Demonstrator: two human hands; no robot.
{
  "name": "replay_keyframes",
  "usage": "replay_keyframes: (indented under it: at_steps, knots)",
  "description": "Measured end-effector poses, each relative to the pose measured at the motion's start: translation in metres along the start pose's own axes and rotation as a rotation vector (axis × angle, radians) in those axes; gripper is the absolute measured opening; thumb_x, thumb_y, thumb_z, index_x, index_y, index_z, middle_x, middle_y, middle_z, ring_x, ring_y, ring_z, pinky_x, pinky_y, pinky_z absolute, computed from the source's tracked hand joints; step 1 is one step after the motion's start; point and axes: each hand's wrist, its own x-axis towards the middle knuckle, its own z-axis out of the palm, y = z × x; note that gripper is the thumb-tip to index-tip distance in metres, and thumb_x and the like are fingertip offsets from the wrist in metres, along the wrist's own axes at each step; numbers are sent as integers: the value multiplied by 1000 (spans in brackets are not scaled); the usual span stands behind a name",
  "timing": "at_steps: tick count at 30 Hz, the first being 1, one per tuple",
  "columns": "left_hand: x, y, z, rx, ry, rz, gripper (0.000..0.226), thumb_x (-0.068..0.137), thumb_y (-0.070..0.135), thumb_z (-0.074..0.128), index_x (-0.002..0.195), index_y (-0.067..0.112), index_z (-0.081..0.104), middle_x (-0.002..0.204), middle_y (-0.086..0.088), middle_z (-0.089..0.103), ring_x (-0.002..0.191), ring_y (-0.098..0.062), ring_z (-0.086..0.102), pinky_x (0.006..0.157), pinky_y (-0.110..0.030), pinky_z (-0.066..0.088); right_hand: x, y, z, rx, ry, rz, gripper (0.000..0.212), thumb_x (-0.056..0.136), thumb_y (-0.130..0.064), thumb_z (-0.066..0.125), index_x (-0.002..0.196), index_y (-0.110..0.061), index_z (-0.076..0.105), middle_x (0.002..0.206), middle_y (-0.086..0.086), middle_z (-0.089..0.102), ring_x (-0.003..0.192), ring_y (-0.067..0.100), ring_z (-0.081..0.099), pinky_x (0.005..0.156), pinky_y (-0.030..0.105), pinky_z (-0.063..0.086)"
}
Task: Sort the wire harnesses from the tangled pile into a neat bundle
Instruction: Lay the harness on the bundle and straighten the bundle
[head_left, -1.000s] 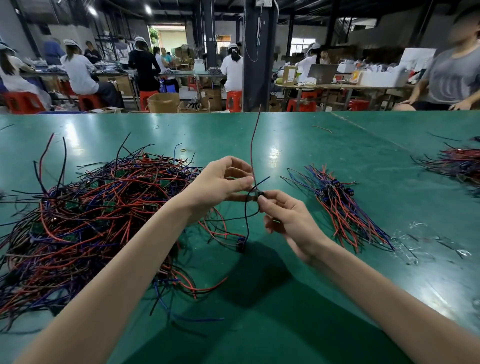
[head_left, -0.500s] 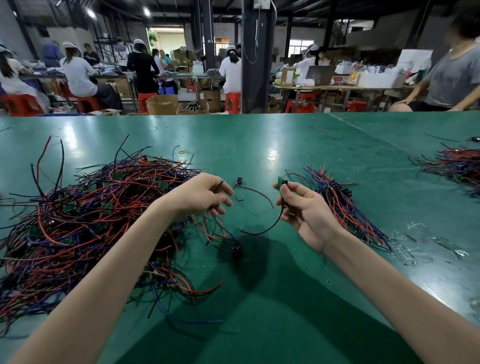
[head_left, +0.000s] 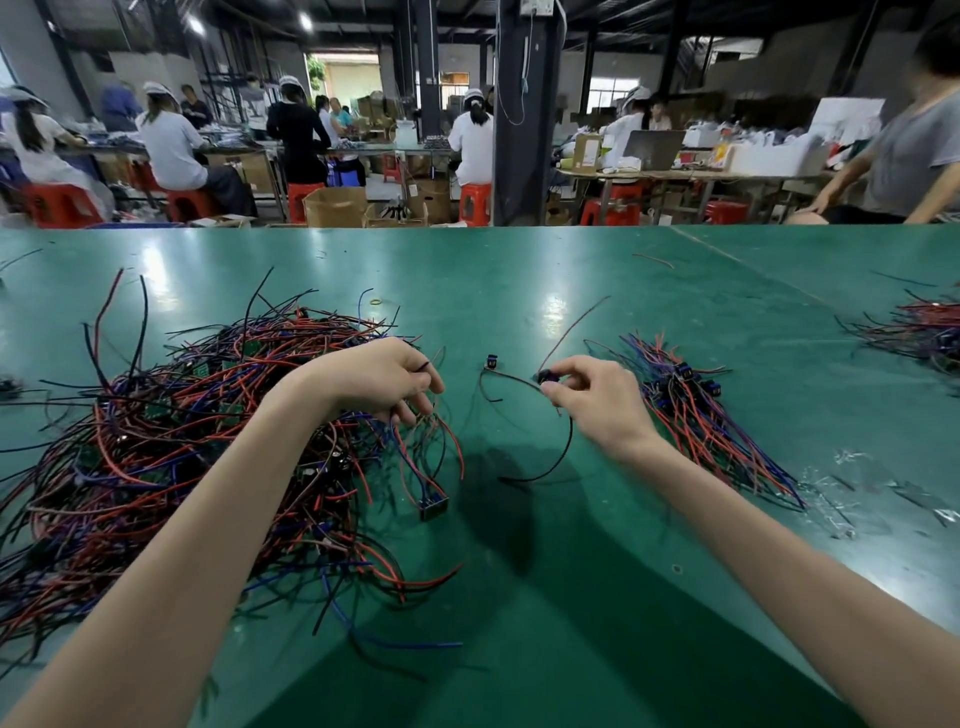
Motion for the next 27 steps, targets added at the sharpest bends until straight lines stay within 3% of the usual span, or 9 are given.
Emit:
replay_keyframes:
  at_steps: [3, 7, 10, 15, 18, 22, 24, 27]
  knots:
    - [-2, 0, -1, 26, -36, -11, 28, 103, 12, 33, 108, 7, 60, 84, -4, 62, 58, -11, 54, 50, -20, 40, 6, 3, 14, -123, -98, 29, 22, 85, -10, 66, 106, -8, 68, 74, 2, 60, 74, 15, 54, 71, 19, 39]
    - [-1, -3, -3, 45, -85, -45, 26, 103, 13, 34, 111, 8, 59, 85, -5, 62, 62, -14, 54, 50, -18, 42, 7, 10, 20, -177, -235, 50, 36, 83, -9, 67, 118, -12, 61, 90, 2, 63, 80, 13, 54, 70, 15, 34]
    - [0, -6, -3, 63, -178, -99, 22, 101, 12, 40, 113, 4, 57, 84, -7, 59, 60, -15, 51, 48, -18, 42, 5, 14, 22, -178, -215, 9, 33, 82, -10, 68, 114, -15, 62, 101, 4, 62, 70, 9, 47, 70, 17, 35]
    - [-1, -6, 3, 221, -412, -191, 28, 88, 11, 65, 115, 4, 61, 81, -5, 63, 58, -11, 55, 49, -17, 47, 6, 18, 31, -221, -208, -59, 28, 82, 0, 61, 108, -9, 66, 109, 9, 61, 82, 11, 47, 74, 11, 33]
    - [2, -6, 11, 272, -428, -227, 27, 82, 10, 72, 106, 7, 61, 78, -7, 65, 60, -12, 59, 47, -17, 47, 12, 17, 37, -242, -240, -56, 29, 84, 0, 60, 111, -9, 67, 113, 10, 60, 88, 12, 50, 77, 9, 32]
    - [5, -8, 17, 317, -450, -244, 21, 81, 5, 73, 93, 10, 57, 52, 1, 64, 49, -8, 59, 43, -17, 44, 15, 19, 47, -265, -150, -40, 34, 85, -10, 57, 118, -17, 59, 118, 9, 51, 111, 23, 48, 99, 29, 36]
    - [6, -8, 18, 327, -490, -261, 19, 81, 4, 72, 90, 10, 56, 49, 1, 63, 40, -8, 55, 44, -17, 44, 20, 21, 51, -309, -83, 8, 40, 88, -18, 53, 127, -21, 52, 123, 10, 48, 120, 27, 40, 99, 33, 29]
    - [6, -8, 20, 375, -533, -268, 16, 80, 4, 73, 83, 10, 59, 52, -2, 65, 41, -8, 55, 46, -17, 46, 31, 21, 60, -421, -183, 105, 48, 93, -26, 45, 140, -22, 40, 138, 12, 45, 129, 30, 35, 104, 38, 27]
